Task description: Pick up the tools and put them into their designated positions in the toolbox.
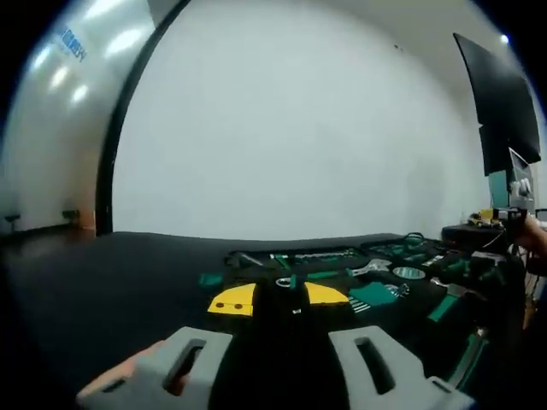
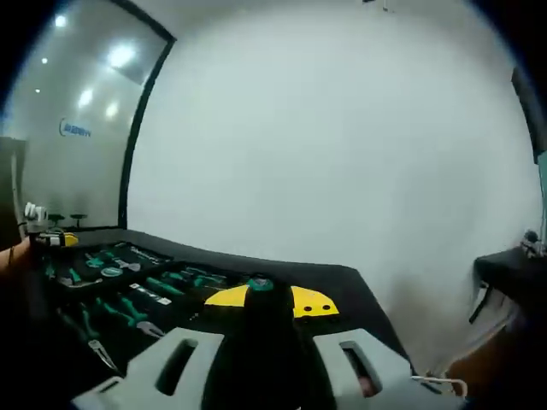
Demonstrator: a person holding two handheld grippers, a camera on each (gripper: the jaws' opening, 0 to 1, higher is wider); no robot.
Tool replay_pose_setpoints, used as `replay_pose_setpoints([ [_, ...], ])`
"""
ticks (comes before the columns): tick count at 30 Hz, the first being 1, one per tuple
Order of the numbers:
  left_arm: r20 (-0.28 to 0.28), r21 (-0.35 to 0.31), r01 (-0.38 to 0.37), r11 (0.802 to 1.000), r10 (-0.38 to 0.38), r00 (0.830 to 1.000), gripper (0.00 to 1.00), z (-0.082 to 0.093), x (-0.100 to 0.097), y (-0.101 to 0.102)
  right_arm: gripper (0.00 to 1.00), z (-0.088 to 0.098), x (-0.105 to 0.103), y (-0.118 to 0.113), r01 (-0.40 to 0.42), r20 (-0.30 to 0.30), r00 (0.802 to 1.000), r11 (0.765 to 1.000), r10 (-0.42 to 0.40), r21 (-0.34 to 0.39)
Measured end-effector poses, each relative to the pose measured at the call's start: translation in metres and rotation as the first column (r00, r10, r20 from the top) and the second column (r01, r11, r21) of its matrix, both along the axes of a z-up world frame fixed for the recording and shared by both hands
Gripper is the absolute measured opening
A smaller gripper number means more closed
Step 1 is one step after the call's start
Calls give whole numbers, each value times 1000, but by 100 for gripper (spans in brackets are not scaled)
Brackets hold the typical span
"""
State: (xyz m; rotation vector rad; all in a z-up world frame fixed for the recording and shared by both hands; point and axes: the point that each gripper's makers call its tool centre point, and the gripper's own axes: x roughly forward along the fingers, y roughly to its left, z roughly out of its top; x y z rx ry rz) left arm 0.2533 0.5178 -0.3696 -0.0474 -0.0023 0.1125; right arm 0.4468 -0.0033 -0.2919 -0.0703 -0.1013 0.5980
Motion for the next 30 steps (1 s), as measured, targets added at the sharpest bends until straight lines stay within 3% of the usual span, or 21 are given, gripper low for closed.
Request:
replay_pose_setpoints([
  [4,16,3,32,999,-32,999,16,2,0,-5,14,13,-10,-4,-14,71,997,1000,15,-10],
  [5,17,1,50,999,-50,999,16,2,1,-7,15,13,-7,-3,-29,64,998,1000,29,-3],
  [7,32,-10,65,998,-65,997,16,5,1,-7,16,15,-1,2,-74,78,995,993,67,87],
  [9,40,-10,72,997,-71,997,16,6,1,-7,17,4,9,7,-126,39,992,981,122,145],
  [12,37,-23,75,997,-74,997,16,5,0,-6,18,-9,15,12,-168,16,986,964,168,207],
  [15,47,-17,80,997,-79,996,16,6,-1,-9,18,-15,9,18,-213,30,977,940,212,267],
  [18,50,-16,98,995,-97,994,16,7,-2,-15,18,-39,-1,31,-255,-23,963,932,270,258],
  [19,37,-11,102,995,-102,994,16,4,-1,-15,19,-36,-7,37,-295,-5,954,941,300,166],
  [20,28,-3,103,995,-103,994,16,2,0,-16,20,-24,-13,38,-281,53,960,938,276,204],
  [22,20,10,111,994,-111,994,16,1,1,-19,22,-25,-19,46,-323,24,945,915,327,242],
  [24,26,21,120,992,-121,992,16,2,1,-22,23,-36,-12,48,-310,-20,947,928,321,205],
  [27,41,17,124,992,-125,991,16,6,-1,-23,23,-28,-12,46,-346,-3,934,905,358,246],
  [29,43,19,125,992,-126,991,15,7,-2,-24,23,-19,-18,50,-418,36,904,864,426,282],
  [30,52,15,127,992,-128,990,15,8,-2,-24,25,-19,-16,51,-433,42,898,859,439,273],
])
